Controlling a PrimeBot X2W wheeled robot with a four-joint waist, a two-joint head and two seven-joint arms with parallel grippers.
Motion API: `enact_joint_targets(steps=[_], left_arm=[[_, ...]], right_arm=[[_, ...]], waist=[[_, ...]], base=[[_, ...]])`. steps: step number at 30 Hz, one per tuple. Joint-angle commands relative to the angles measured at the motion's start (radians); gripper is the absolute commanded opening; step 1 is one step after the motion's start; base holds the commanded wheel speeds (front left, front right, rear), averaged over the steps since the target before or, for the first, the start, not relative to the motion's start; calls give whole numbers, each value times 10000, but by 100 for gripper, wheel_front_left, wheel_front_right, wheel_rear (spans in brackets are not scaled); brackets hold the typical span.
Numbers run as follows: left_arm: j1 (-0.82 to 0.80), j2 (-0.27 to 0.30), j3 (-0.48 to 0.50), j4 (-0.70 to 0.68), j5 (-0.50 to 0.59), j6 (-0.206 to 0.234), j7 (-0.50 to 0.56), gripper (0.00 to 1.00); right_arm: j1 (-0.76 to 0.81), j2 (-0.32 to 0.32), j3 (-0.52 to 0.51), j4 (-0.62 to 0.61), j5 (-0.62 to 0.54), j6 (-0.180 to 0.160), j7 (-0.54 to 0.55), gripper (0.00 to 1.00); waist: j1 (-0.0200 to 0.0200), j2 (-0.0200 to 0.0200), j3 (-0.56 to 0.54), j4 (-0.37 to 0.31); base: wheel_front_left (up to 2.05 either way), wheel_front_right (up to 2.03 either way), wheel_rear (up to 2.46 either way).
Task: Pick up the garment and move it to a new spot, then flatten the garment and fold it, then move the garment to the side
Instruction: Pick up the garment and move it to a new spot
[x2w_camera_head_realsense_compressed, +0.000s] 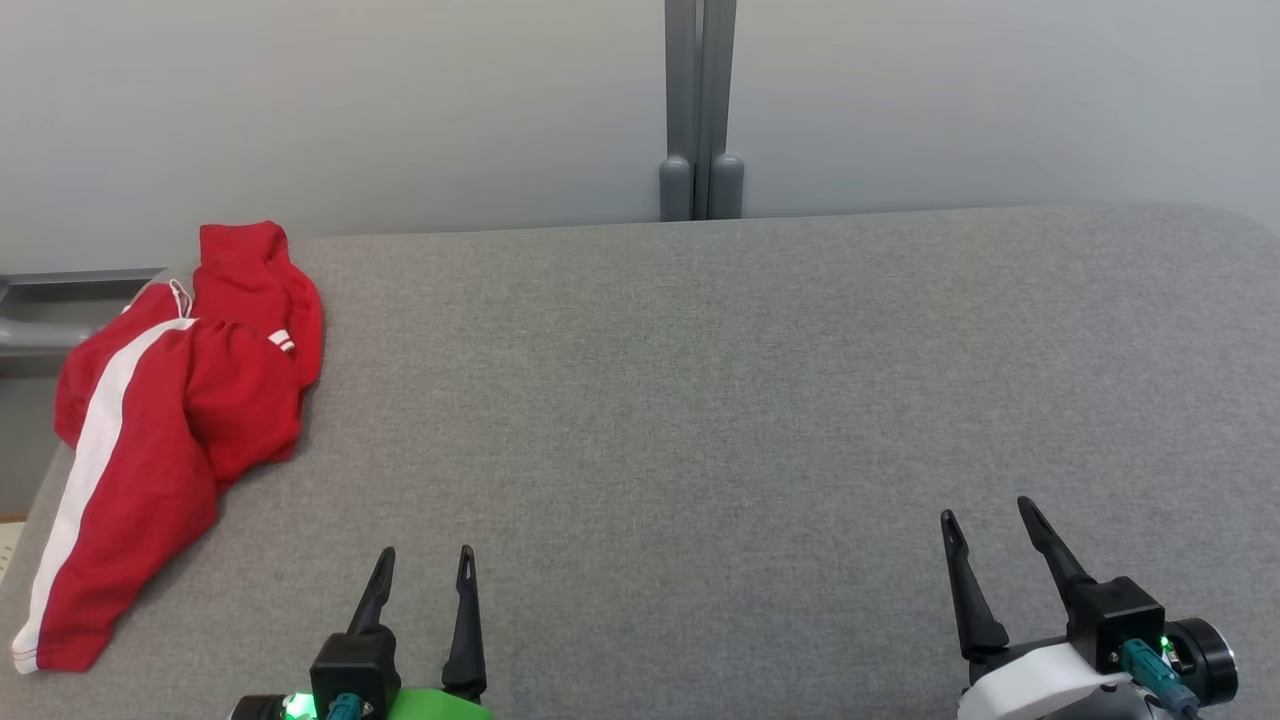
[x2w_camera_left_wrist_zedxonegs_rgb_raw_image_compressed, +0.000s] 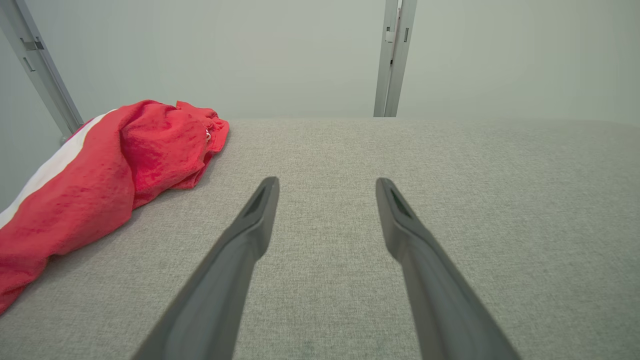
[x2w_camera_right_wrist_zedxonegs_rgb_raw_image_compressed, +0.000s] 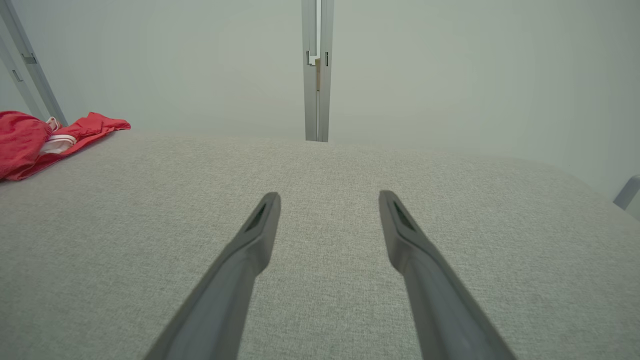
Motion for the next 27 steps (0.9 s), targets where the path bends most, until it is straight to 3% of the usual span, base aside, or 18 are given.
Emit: enact_joint_targets(steps=[1,8,21,27], left_arm=[[83,63,4,23,2,31,-36,100],[-230,60,56,48,77,25,-35,100],[-366,236,609,-133,271,7,-23,100],[-111,212,934,-269,152,60,-22,100]], right_arm=[[29,-40,-13,15,76,0,-32,100],[31,-38,-120,-1,232,0,-32,100],[-262,-34,-13,-97,577,0,-32,100],[-420,-34,193,1,659,0,-32,100]], waist=[[0,0,17,18],[0,0,92,586],[0,0,137,3684],[0,0,105,4543]], base=[[0,0,0],[0,0,0],[0,0,0],[0,0,0]])
